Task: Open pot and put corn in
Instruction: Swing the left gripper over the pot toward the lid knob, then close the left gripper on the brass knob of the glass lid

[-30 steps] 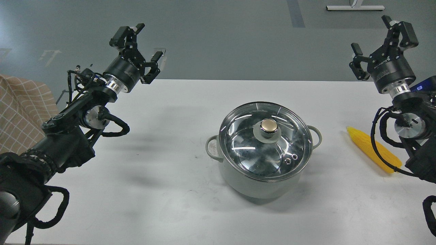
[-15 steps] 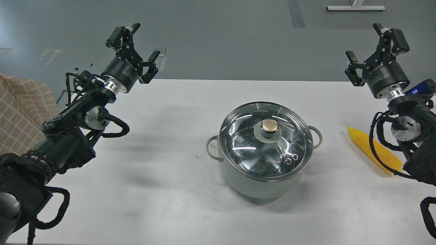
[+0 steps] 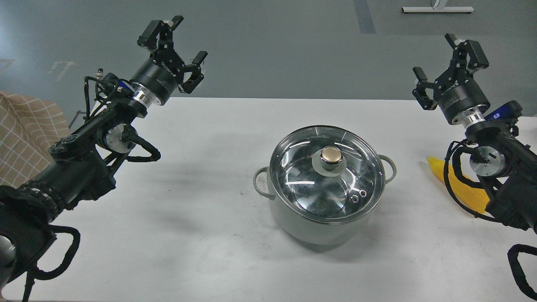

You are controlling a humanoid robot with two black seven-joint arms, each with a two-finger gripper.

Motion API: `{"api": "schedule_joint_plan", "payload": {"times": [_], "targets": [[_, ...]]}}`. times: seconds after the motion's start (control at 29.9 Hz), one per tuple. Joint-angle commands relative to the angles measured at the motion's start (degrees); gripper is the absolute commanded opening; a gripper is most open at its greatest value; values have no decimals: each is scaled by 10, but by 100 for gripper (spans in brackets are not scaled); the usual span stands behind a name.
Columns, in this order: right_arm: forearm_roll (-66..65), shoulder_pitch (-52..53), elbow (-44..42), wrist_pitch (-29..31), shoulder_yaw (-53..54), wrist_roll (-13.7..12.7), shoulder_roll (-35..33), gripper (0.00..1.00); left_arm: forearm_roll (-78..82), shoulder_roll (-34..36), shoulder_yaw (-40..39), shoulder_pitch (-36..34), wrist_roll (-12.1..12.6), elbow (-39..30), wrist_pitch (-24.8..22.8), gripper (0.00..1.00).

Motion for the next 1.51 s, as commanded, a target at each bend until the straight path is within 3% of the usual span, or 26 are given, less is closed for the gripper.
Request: {"api": "schedule_joint_plan", "payload": {"times": [0.0, 0.13, 0.33, 0.4, 0.54, 0.6, 0.77, 0.97, 1.47], "targets": [[0, 1, 0, 0, 0, 0, -1, 100, 83, 29, -3, -26, -3, -80, 0, 98], [0, 1, 0, 0, 0, 0, -1, 100, 207, 63, -4, -46, -3, -208, 12, 98], [0, -1, 0, 0, 0, 0, -8, 100, 434, 62, -2, -44, -3, -331, 59, 98], [0, -3, 1, 0, -1, 0, -11, 100, 581, 55, 6, -38, -4, -360, 86, 98], [-1, -4, 2, 0, -1, 0, -13, 100, 756, 25, 26, -33, -4, -360, 118, 98], [-1, -4, 3, 0, -5, 0, -13, 100, 865, 16, 60, -32, -8, -354, 165, 98], [-2, -5, 3, 0, -8, 0, -13, 100, 927, 11, 134, -33, -12, -352, 207, 98], [-3, -10, 3, 0, -9, 0, -11, 100, 1008, -17, 146, -25, -12, -350, 209, 98], [-3, -12, 4, 0, -16, 0, -11, 100, 1008, -61, 175, -16, -14, -282, 209, 98]]}}
